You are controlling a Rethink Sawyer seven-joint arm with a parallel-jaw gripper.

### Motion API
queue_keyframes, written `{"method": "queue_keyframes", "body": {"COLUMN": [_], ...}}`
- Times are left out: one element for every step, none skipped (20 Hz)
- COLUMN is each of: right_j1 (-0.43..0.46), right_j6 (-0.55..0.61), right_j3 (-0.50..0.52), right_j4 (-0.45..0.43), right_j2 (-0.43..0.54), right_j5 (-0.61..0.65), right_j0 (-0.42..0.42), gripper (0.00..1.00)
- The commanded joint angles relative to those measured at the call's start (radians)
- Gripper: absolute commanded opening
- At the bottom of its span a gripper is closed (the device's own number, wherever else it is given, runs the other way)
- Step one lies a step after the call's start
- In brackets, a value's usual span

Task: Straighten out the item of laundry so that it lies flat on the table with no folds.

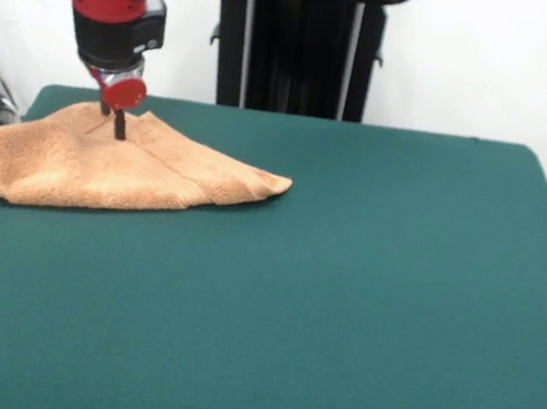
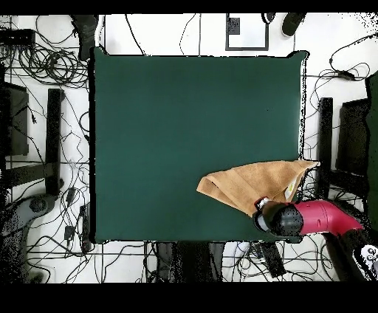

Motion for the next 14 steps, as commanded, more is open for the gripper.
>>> {"method": "queue_keyframes", "body": {"right_j1": [0.043,0.054,0.065,0.07,0.069,0.067,0.062,0.057,0.061,0.065,0.068,0.072,0.074,0.076], "right_j6": [-0.001,0.001,0.004,0.003,0.011,0.012,0.015,0.018,0.02,0.022,0.024,0.021,0.019,0.017], "right_j3": [-0.003,-0.012,-0.021,-0.024,-0.023,-0.021,-0.016,-0.011,-0.014,-0.017,-0.02,-0.024,-0.027,-0.029], "right_j4": [-0.033,-0.04,-0.046,-0.044,-0.042,-0.039,-0.036,-0.033,-0.034,-0.035,-0.036,-0.035,-0.035,-0.033], "right_j2": [-0.025,-0.031,-0.037,-0.041,-0.047,-0.051,-0.056,-0.061,-0.067,-0.073,-0.079,-0.082,-0.085,-0.088], "right_j5": [-0.159,-0.167,-0.175,-0.178,-0.182,-0.184,-0.188,-0.192,-0.199,-0.207,-0.214,-0.218,-0.223,-0.226], "right_j0": [0.058,0.063,0.067,0.07,0.078,0.082,0.086,0.09,0.095,0.099,0.103,0.105,0.106,0.108], "gripper": [1.0,1.0,1.0,1.0,1.0,1.0,1.0,1.0,1.0,1.0,1.0,1.0,1.0,1.0]}}
